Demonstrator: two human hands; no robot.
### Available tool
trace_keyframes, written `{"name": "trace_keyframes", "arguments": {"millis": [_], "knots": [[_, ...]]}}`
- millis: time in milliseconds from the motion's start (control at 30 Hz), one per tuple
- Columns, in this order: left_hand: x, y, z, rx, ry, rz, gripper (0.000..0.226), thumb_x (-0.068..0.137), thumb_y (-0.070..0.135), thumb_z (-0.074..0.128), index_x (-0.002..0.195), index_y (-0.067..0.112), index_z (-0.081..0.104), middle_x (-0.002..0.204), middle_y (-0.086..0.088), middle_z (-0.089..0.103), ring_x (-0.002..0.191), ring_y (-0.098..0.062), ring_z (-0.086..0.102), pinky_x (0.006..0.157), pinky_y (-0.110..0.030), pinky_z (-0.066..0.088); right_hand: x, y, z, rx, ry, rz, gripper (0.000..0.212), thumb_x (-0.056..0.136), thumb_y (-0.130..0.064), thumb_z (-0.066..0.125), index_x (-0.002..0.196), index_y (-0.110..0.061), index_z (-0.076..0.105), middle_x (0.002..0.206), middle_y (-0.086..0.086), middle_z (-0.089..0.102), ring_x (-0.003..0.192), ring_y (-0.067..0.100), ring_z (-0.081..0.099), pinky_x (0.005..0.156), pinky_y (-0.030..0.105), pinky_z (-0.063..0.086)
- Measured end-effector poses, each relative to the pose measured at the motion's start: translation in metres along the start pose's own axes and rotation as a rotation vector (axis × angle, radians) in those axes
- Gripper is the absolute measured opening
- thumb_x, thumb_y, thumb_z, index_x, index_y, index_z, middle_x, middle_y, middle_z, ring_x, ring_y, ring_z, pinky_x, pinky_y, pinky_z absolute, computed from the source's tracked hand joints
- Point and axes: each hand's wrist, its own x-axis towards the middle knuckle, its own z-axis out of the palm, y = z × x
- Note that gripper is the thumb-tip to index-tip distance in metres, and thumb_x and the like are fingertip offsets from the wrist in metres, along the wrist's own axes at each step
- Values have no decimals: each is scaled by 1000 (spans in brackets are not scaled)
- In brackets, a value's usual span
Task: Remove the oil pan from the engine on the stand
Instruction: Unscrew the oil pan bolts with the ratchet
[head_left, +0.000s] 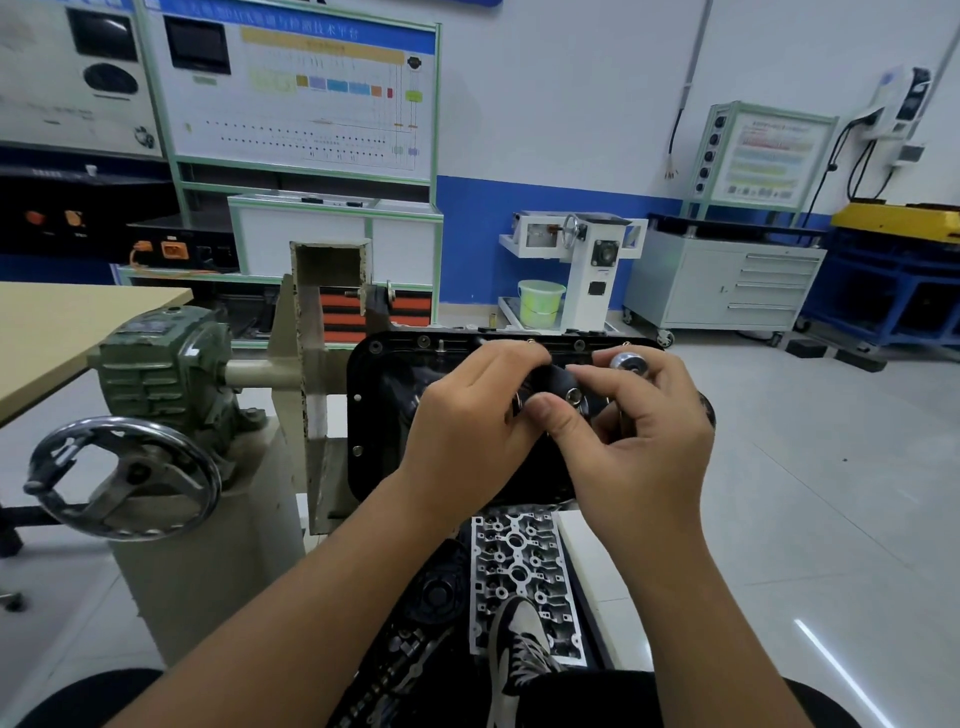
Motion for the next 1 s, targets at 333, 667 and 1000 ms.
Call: {"name": "trace_keyframes", "arguments": {"millis": [333, 667, 1000], "knots": [[3, -2, -7, -47, 37, -68, 32, 78, -9, 80, 109, -2, 75, 103, -8, 76, 95, -16, 72, 82, -33, 59, -7, -5, 7, 13, 88, -30, 36, 72, -37, 90, 101, -19, 79, 111, 3, 57, 58, 11, 51, 59, 11, 43], [3, -11, -13, -94, -73, 21, 37, 87, -6, 65, 123, -1, 68, 113, -1, 68, 85, -5, 63, 81, -15, 48, -11, -2, 12, -22, -9, -104, 32, 90, -10, 74, 121, -8, 73, 122, 7, 52, 101, 27, 62, 87, 42, 56], [-3, -12, -7, -33, 117, -65, 20, 87, -1, 75, 106, -6, 72, 95, -11, 73, 82, -22, 69, 72, -36, 58, -10, -5, 19, 62, 103, -39, 27, 82, -17, 87, 105, -9, 77, 112, 6, 56, 60, 15, 52, 56, 22, 47]]}}
